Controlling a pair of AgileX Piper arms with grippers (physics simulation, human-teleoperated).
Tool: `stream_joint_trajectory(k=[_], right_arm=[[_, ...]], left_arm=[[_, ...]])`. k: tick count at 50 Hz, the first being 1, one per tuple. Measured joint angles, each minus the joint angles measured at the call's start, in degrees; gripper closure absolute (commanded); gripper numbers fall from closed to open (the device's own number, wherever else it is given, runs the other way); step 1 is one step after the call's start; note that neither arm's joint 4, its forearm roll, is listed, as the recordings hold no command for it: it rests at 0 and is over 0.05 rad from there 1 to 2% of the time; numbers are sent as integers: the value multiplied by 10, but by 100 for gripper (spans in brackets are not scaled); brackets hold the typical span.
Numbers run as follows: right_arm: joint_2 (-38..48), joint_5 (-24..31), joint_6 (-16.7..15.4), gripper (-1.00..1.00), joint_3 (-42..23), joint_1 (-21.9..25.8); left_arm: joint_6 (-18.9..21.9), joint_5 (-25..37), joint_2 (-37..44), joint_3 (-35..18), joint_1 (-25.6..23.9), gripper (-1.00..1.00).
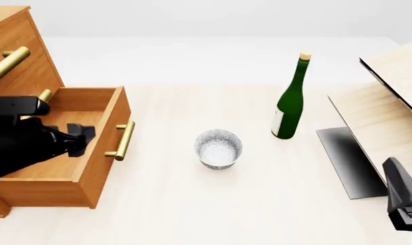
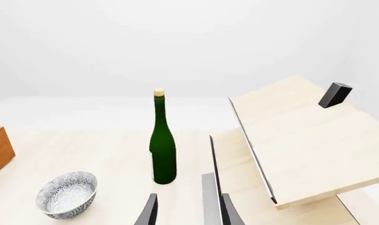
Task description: Put the bowl in the bottom drawer of the cabinet and close it.
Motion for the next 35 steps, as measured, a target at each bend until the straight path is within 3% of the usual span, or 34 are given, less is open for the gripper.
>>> stream_joint_trajectory(k=[35], right_arm=[[0,0,0,-100,0,0]], left_arm=[[-17,-47,76,21,-21,-100]])
